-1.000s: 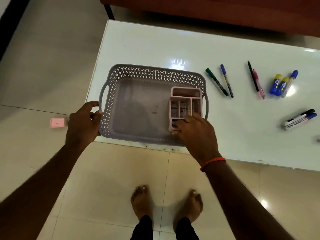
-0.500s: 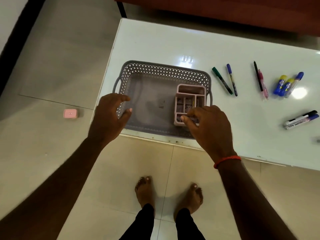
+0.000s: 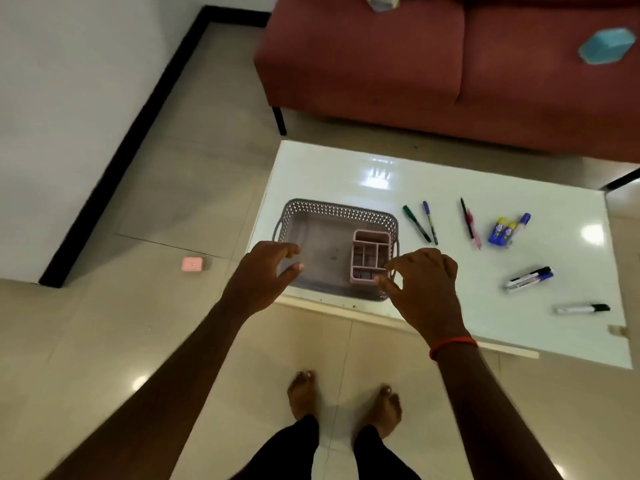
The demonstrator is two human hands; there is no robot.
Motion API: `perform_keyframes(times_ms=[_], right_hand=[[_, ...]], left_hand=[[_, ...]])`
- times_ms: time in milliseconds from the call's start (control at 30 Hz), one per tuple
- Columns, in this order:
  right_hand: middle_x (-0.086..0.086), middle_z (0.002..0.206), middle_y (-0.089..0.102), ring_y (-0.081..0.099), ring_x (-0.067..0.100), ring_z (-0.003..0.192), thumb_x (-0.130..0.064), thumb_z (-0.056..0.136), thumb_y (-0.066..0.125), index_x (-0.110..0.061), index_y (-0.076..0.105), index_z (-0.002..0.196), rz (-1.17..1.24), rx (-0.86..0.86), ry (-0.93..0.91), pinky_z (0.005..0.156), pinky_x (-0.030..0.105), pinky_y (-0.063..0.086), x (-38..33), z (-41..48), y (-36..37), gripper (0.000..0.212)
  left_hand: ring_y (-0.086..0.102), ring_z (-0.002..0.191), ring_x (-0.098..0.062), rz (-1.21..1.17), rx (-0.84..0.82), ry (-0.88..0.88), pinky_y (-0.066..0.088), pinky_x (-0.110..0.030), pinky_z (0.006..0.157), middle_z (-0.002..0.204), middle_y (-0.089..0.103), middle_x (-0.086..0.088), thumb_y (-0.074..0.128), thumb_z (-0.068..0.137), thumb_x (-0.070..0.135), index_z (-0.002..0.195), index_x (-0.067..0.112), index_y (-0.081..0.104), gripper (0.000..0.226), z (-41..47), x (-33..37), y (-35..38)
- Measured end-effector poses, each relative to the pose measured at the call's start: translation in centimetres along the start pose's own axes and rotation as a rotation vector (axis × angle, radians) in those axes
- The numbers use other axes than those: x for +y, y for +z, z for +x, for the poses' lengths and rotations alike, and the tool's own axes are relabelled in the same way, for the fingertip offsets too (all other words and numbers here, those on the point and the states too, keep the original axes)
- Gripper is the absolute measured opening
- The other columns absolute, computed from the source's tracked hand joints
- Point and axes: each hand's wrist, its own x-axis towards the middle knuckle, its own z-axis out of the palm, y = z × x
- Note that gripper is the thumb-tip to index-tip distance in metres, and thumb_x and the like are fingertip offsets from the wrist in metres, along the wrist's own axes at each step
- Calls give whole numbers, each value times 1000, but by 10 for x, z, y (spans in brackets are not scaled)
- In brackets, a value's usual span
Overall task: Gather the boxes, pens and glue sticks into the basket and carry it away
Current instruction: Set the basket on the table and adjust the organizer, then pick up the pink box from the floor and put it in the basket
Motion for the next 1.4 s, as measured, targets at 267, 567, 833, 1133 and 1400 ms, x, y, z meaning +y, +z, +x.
perform_keyframes(times_ms=[267, 567, 833, 1133, 1400], right_hand=[[3, 100, 68, 55, 32, 111, -47, 78, 61, -27, 71, 110, 63, 3, 1, 95, 46, 35, -49, -29, -79, 39], [10, 153, 37, 27, 32, 144, -61, 85, 59, -28, 43, 144, 13, -48, -35, 113, 52, 23, -100, -25, -95, 69], [11, 155, 36, 23, 32, 146, -63, 89, 54, -29, 42, 144, -40, -30, -76, 115, 52, 19, -101, -38, -115, 66], [8, 154, 38, 23, 30, 146, -66, 89, 50, -31, 43, 143, -82, -45, -203, 114, 50, 19, -96, -48, -129, 64], [7, 153, 39, 23, 31, 146, -66, 90, 49, -31, 42, 144, -20, -60, -266, 116, 53, 16, -100, -50, -130, 65]], left_hand=[[48, 131, -20, 50, -67, 1, 40, -44, 106, 139, 59, 2, 15, 79, 91, 140, 27, 52, 96, -56, 49, -59], [42, 137, -23, 313, 49, 147, 44, -53, 102, 146, 49, 2, 29, 91, 78, 142, 25, 41, 74, -75, 72, -94], [36, 143, -24, 336, 106, 128, 39, -55, 107, 150, 45, 3, 25, 90, 81, 145, 25, 37, 79, -89, 75, -109], [40, 140, -23, 369, 197, 28, 41, -58, 105, 147, 47, 4, 17, 87, 84, 145, 28, 37, 83, -125, 90, -102], [35, 145, -24, 389, 225, -70, 35, -60, 109, 152, 43, 5, 30, 90, 81, 146, 30, 34, 76, -145, 96, -100]])
